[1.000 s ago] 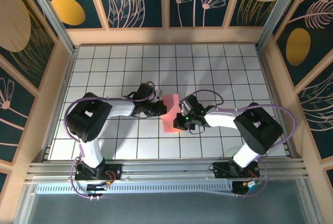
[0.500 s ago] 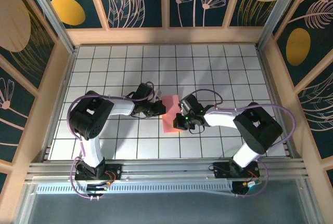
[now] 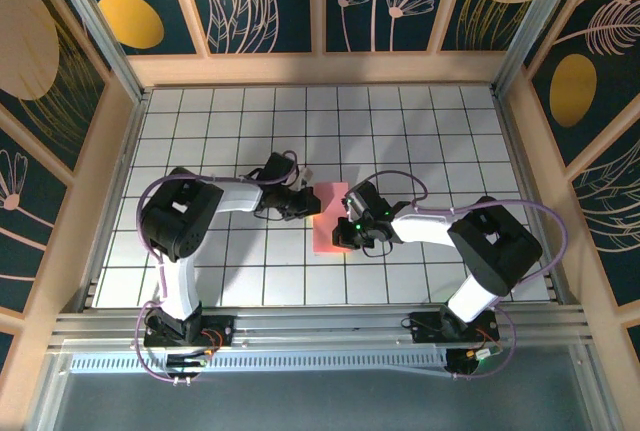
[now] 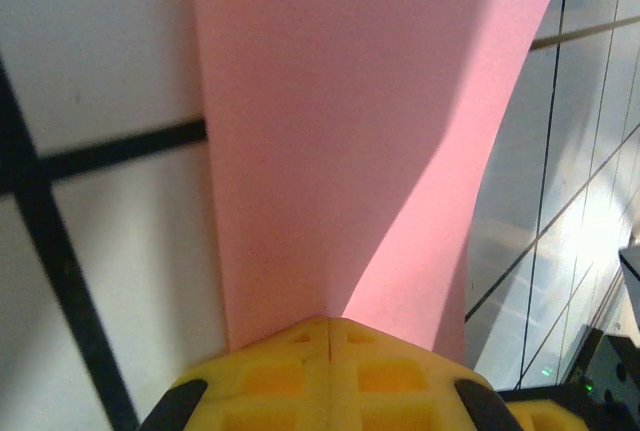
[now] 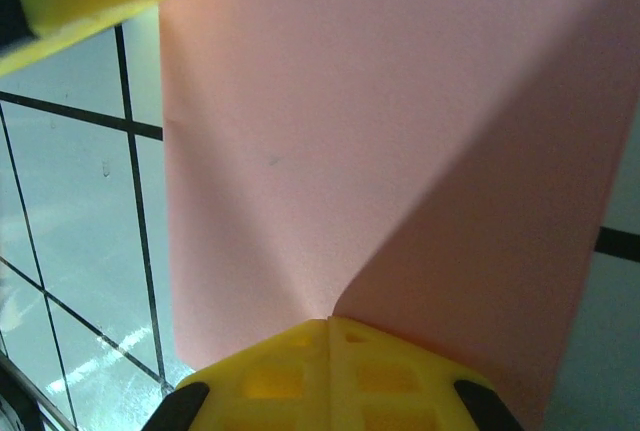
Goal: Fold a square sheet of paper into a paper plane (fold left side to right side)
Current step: First fold the square sheet of paper in half at the center of the table.
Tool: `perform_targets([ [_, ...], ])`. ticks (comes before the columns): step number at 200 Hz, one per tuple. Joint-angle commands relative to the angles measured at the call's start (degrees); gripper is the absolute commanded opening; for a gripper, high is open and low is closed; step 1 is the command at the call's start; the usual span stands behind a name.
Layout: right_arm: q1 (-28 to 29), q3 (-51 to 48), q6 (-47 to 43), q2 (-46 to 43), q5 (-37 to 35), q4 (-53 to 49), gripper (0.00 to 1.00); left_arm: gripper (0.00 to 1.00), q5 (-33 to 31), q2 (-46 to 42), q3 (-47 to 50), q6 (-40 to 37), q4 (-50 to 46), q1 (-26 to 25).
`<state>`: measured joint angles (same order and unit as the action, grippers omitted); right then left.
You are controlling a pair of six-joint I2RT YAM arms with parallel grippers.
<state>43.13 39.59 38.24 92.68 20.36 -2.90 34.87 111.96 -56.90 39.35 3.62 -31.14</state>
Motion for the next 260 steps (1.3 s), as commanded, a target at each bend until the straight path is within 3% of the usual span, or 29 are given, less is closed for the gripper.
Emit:
perform_targets([
  [1, 0.3, -3.6, -0.9, 3.6, -7.4, -10.9, 0.0, 0.0, -9.8, 3.8, -3.8, -3.5, -0.6, 3.1],
  [121, 0.3, -4.2, -0.2, 2.5, -7.4, -10.3, 0.0, 0.0, -11.8, 11.1, -15.5, -5.0, -3.3, 7.0],
  [178, 0.3, -3.9, 0.0, 2.2, -7.3, -10.0, 0.0, 0.0, -11.9, 7.1, -13.2, -5.6, -2.1, 7.1],
  [195, 0.3, -3.7, -0.1, 2.3, -7.4, -10.1, 0.0, 0.0, -9.8, 3.4, -9.5, -5.2, 0.0, 7.1],
  [233, 0.3, -3.5, -0.2, 2.9, -7.5, -10.0, 0.0, 0.0, 1.5, -1.7, -0.6, -2.4, 6.8, 6.1],
  [260, 0.3, -3.6, 0.1, 3.3, -7.4, -9.8, 0.0, 0.0, 3.5, -1.5, 0.6, -2.5, 7.1, 3.8],
])
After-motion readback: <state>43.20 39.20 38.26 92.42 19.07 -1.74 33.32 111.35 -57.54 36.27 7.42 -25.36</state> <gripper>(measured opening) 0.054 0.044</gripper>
